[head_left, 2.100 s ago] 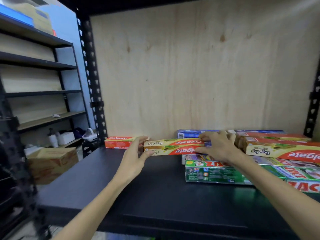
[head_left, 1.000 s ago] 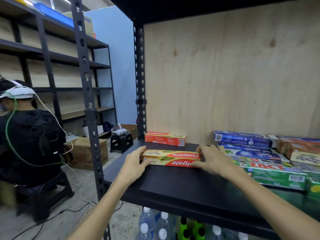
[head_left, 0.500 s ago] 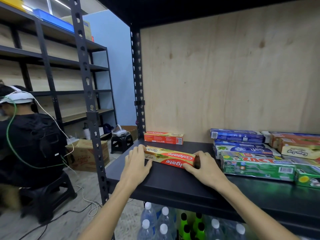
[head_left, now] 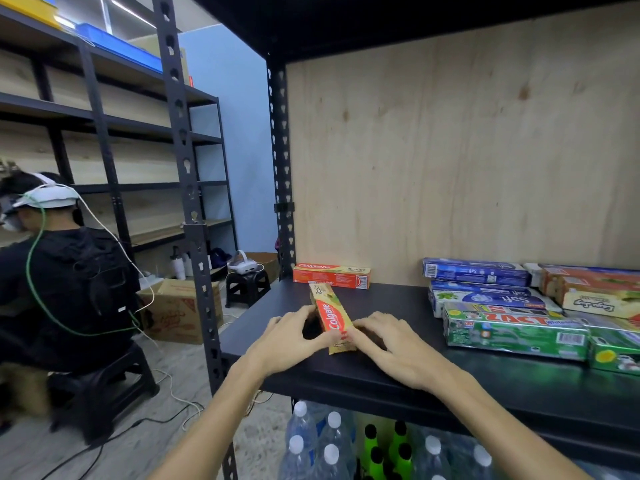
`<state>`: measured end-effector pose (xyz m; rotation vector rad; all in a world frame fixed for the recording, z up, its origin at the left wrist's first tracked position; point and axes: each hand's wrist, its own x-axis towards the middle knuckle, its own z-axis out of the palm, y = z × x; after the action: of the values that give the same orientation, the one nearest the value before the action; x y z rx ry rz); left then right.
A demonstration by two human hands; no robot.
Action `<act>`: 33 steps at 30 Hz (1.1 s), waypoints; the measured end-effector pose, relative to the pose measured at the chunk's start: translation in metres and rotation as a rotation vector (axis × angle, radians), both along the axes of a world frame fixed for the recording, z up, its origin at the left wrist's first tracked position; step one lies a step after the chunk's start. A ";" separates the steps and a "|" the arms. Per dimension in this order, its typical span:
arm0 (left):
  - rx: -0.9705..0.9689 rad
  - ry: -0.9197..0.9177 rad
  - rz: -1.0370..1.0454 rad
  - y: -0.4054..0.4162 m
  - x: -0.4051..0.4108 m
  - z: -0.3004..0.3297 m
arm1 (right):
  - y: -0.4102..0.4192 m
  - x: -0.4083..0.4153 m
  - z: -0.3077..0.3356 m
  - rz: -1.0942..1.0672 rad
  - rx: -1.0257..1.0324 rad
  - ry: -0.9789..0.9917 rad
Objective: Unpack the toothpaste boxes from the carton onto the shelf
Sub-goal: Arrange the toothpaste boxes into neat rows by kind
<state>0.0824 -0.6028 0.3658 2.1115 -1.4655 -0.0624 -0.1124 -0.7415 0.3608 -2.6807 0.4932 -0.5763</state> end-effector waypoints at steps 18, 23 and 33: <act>0.034 0.342 -0.091 -0.004 0.028 0.004 | -0.045 0.031 -0.004 -0.224 0.206 -0.025; 0.088 0.347 -0.138 -0.004 0.042 0.016 | -0.069 0.048 0.003 -0.296 0.275 -0.068; -0.059 0.381 0.036 -0.058 0.108 0.006 | -0.106 0.080 -0.001 -0.261 0.267 -0.215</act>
<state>0.1906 -0.6604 0.3716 1.9465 -1.1873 -0.3814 -0.0319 -0.8473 0.3602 -2.2869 0.8023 -0.7987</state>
